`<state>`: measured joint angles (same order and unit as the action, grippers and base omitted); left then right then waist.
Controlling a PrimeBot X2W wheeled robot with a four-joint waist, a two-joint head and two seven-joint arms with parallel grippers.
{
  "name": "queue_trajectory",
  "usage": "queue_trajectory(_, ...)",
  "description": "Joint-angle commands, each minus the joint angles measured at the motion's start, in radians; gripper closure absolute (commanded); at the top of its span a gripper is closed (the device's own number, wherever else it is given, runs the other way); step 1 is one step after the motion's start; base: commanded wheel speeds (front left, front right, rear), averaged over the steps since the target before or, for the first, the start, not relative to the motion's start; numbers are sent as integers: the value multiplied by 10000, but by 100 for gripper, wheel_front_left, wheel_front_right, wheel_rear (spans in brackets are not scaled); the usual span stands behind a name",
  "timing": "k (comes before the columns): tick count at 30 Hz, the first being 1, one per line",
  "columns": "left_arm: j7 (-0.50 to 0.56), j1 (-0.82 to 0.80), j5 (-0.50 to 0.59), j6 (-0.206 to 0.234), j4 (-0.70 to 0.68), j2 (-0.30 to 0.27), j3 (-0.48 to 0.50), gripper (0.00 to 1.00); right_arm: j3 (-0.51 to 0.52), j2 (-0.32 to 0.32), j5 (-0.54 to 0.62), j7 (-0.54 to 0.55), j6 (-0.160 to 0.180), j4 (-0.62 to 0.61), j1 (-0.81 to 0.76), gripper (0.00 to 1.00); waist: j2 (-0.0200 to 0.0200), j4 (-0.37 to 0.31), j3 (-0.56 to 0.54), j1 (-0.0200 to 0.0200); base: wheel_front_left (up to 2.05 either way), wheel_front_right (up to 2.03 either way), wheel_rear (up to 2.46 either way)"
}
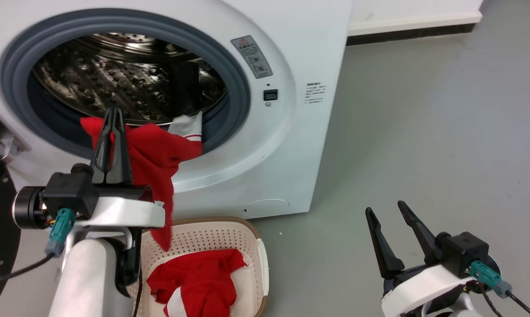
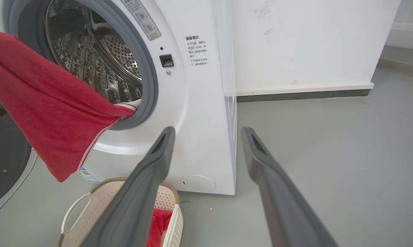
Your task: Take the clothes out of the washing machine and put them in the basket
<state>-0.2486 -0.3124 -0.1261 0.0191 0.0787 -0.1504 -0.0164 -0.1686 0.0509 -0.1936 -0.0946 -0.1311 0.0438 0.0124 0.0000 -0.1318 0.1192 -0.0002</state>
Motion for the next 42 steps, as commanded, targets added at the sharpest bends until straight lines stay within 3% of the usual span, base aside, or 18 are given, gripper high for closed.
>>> queue_trajectory(1,161,285,17,63,-447,43,-55,100,39,-14,49,45,7,-106,-204,0,0,260,-5,2,0,0,0)
queue_trajectory(7,677,1253,-210,235,-1052,226,-126,100,-37,-14,110,140,7,-301,-89,0,0,498,326,2,0,0,0)
queue_trajectory(16,234,1996,-634,333,274,587,-294,100,-86,-14,111,131,7,-466,329,0,0,525,1460,2,0,0,0)
queue_trajectory(27,-180,689,-713,139,2252,799,-162,100,-142,-16,244,14,7,-730,1115,0,0,373,3363,2,0,0,0)
queue_trajectory(35,-176,-487,-228,-143,3613,810,210,100,-365,-17,135,-179,7,-915,1725,0,0,-108,4859,2,0,0,0)
queue_trajectory(42,-167,-1562,213,-131,5189,612,560,100,-766,-14,-16,-380,7,-815,2213,0,0,-678,6030,2,0,0,0)
